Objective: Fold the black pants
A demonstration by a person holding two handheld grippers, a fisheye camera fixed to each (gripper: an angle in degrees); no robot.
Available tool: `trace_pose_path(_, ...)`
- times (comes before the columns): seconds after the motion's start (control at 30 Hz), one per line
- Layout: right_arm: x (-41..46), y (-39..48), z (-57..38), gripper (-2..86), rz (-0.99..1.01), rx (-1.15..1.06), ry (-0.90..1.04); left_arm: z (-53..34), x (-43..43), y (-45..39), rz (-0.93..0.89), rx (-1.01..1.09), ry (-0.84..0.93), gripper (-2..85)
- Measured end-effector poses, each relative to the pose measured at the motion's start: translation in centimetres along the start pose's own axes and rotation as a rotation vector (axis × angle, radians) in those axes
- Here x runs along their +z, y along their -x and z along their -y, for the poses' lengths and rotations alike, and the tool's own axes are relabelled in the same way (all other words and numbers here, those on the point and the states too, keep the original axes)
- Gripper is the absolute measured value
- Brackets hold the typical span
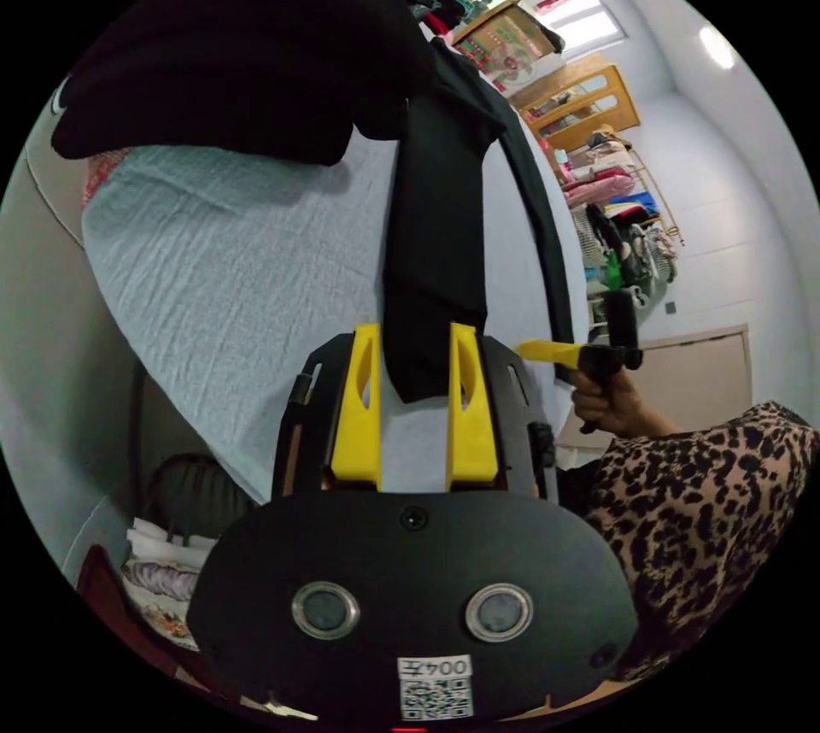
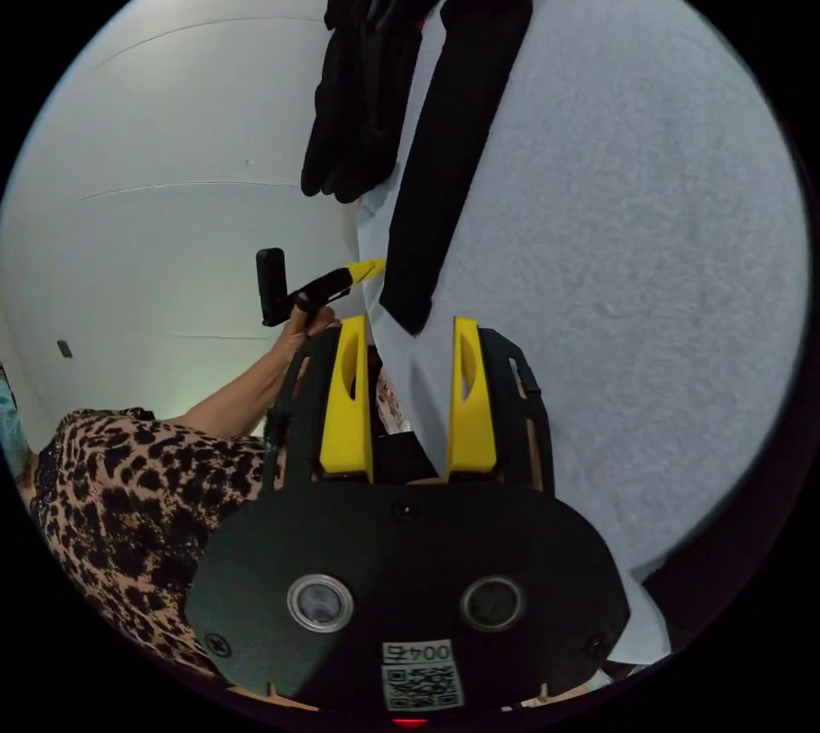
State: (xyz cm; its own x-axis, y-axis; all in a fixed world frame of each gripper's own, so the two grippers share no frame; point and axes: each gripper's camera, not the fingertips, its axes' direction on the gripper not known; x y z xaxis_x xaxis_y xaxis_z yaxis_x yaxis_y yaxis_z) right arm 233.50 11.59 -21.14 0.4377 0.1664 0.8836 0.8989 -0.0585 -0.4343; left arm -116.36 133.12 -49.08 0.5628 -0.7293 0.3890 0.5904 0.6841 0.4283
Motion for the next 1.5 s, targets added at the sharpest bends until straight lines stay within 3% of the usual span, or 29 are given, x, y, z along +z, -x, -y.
trace_pose_path(0.2, 5.3, 3.3, 0.5, 12.7, -0.033, 0.046, -0.011, 2.3, -3.6, -2.6, -0.129, 0.035, 0.049, 10.2)
trace_pose_path(0.4, 9.6, 7.7, 0.2, 1.3, -0.062, 0.075, 0.05, 4.9, -7.6, -3.7, -0.155, -0.016, 0.071, 3.0)
trace_pose_path(0.53, 9.5, 12.7, -1.6, -0.3, -0.028, 0.046, 0.015, 5.8, -13.2, -5.5, -0.181, 0.012, 0.069, 1.4)
trace_pose_path(0.83, 10.1, 26.4, -7.4, -0.4, -0.077, -0.051, 0.085, 4.0, -27.3, -11.3, -0.214, 0.091, 0.066, 0.9)
trace_pose_path(1.0, 13.6, 28.2, -9.3, 1.3, -0.127, -0.02, 0.12, 1.8, -27.7, -9.5, -0.164, 0.051, 0.108, 1.4)
trace_pose_path(1.13, 15.2, 29.9, -10.5, 8.7, -0.178, -0.029, 0.139, 1.6, -26.5, -7.9, -0.132, 0.049, 0.151, 4.0)
trace_pose_path(1.3, 8.6, 34.6, -15.9, 10.4, -0.184, -0.086, -0.037, 0.6, -30.8, -8.0, -0.157, 0.101, 0.129, 6.5)
trace_pose_path(1.43, -1.6, 34.8, -24.3, 10.8, -0.311, 0.003, -0.297, 1.3, -38.0, -12.6, -0.15, 0.257, -0.003, 5.9)
trace_pose_path(1.5, -5.1, 34.1, -27.7, 11.2, -0.39, 0.067, -0.363, 3.1, -38.1, -16.0, -0.167, 0.347, 0.02, 6.0)
